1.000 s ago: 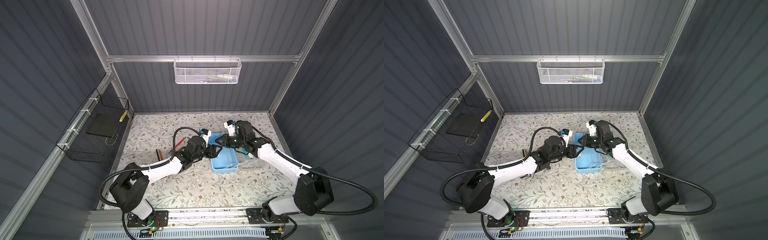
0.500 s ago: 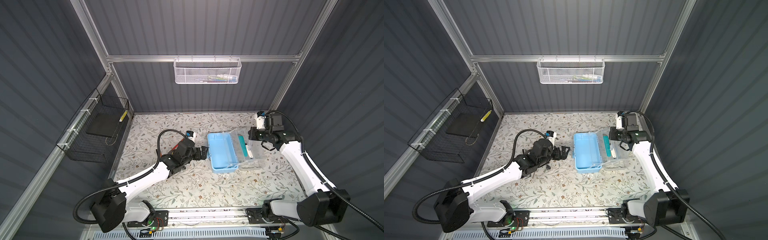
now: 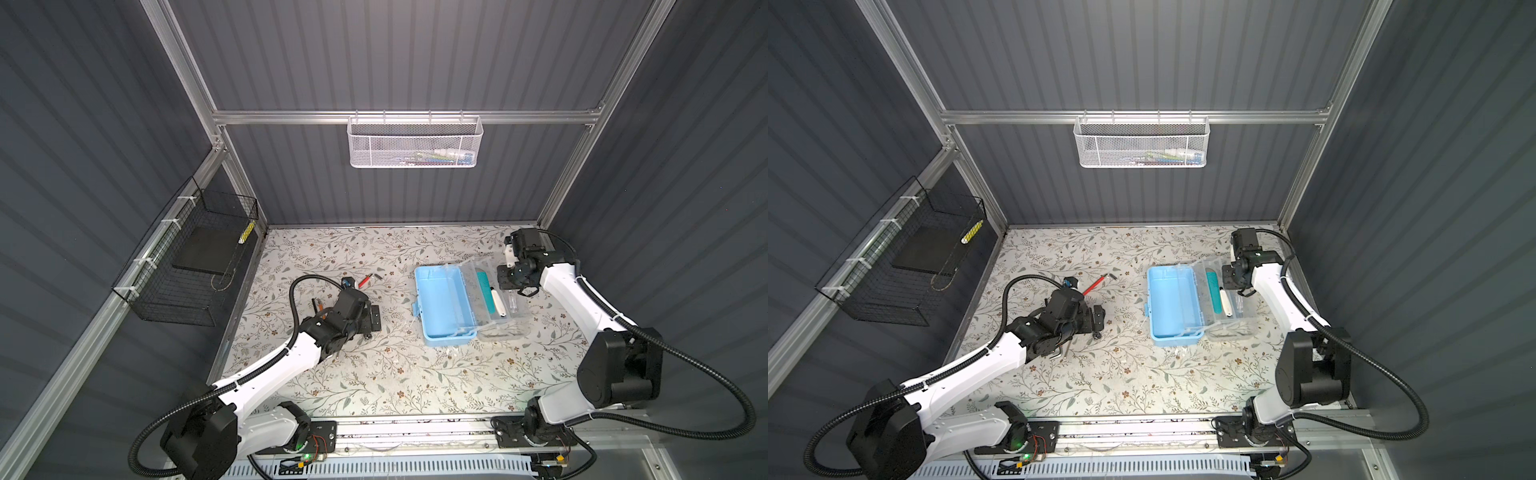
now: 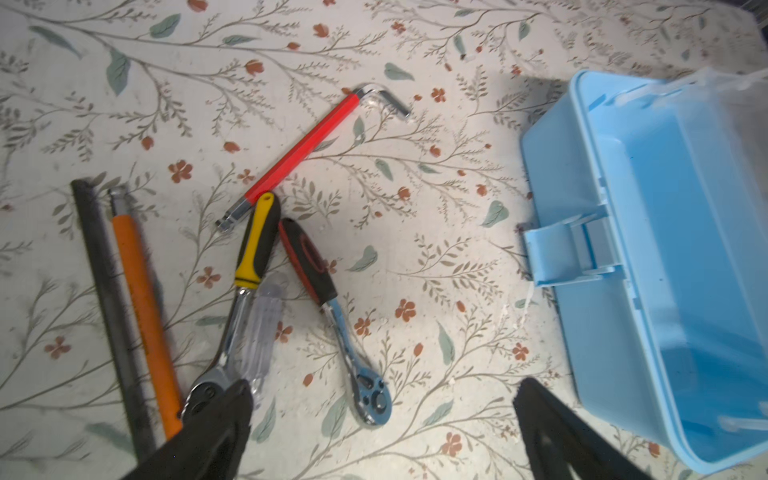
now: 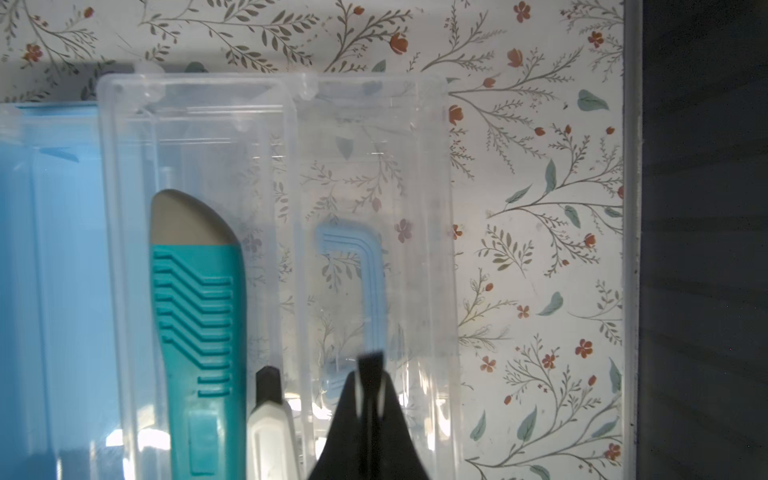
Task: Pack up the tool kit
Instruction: 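Lower the screwdriver into the lid tray with the right gripper while left withdraws, then lower the left gripper onto the ratchets while the right gripper lifts from the tray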
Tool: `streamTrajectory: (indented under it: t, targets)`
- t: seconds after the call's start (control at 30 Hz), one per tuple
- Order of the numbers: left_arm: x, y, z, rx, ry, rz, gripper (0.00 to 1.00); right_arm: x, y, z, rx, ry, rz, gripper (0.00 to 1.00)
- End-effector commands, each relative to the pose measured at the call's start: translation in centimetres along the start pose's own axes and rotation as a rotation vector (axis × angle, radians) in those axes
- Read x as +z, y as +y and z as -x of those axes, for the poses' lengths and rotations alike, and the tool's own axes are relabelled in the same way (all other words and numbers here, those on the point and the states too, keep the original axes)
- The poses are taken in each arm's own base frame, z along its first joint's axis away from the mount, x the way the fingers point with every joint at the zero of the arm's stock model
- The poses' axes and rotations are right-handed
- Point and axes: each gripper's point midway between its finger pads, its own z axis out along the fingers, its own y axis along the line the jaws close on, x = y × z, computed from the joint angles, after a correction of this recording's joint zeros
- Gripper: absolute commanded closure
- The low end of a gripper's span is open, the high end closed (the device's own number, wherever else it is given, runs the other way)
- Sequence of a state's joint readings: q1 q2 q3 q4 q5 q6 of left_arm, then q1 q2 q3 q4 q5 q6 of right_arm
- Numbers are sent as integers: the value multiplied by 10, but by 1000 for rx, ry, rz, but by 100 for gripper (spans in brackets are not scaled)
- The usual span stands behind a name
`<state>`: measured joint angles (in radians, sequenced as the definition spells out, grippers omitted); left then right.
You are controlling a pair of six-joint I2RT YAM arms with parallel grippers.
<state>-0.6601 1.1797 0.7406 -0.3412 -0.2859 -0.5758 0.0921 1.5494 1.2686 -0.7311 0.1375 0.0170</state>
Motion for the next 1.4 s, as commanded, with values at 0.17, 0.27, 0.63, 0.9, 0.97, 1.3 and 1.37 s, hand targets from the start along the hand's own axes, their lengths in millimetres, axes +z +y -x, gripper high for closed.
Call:
streamTrajectory:
  t: [0.17,0.27,0.63,0.9,0.97,1.3,1.37]
  targets:
    - [-8,47,-21,-36,55,193,0,3,5,8,27,-6,32,77]
    - [-11,64,-28,-57,81,269,0,-2,9,11,49,-24,54,64]
    - [0,84,-58,-80,147,311,16,-49,18,34,135,-200,156,32]
    - [26,74,-75,-71,218,251,42,-68,19,35,149,-241,181,27]
    - [32,74,-79,-70,232,245,45,-73,18,35,151,-257,186,26]
    - [50,73,-89,-67,271,229,58,-89,19,34,156,-294,206,25]
    - [52,73,-89,-71,270,228,61,-92,20,34,159,-300,215,24]
